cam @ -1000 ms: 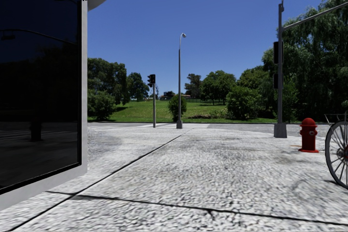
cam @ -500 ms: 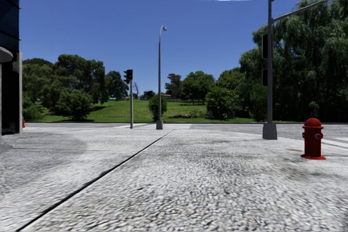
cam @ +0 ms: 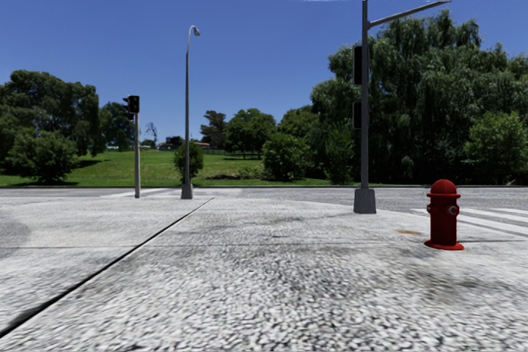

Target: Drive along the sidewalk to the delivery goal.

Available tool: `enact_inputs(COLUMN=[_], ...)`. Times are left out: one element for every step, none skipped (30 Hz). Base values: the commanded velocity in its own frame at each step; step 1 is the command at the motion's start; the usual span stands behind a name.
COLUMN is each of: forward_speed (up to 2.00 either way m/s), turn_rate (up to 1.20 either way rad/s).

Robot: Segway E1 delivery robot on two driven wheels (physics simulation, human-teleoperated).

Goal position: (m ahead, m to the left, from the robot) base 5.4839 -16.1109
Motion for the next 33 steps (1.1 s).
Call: enact_inputs(forward_speed=[1.49,1.49,1.48,1.48,1.49,1.56,1.56,1.65,1.67,1.69,1.69,1.69,1.69,1.69,1.69,1.69,1.69,1.69,1.68,1.68,1.66,1.66,1.66,1.66,1.66,1.66,1.66,1.66,1.65,1.65,1.65,1.65,1.65], turn_rate=[-0.46,-0.44,0.0,0.0,0.0,0.0,0.0,0.0,0.0,0.0,0.0,0.0,0.0,0.0,0.0,0.0,-0.02,-0.22,-0.35,-0.35,-0.41,-0.44,-0.44,-0.45,-0.45,-0.46,-0.46,-0.46,-0.46,-0.46,-0.46,-0.46,-0.46])
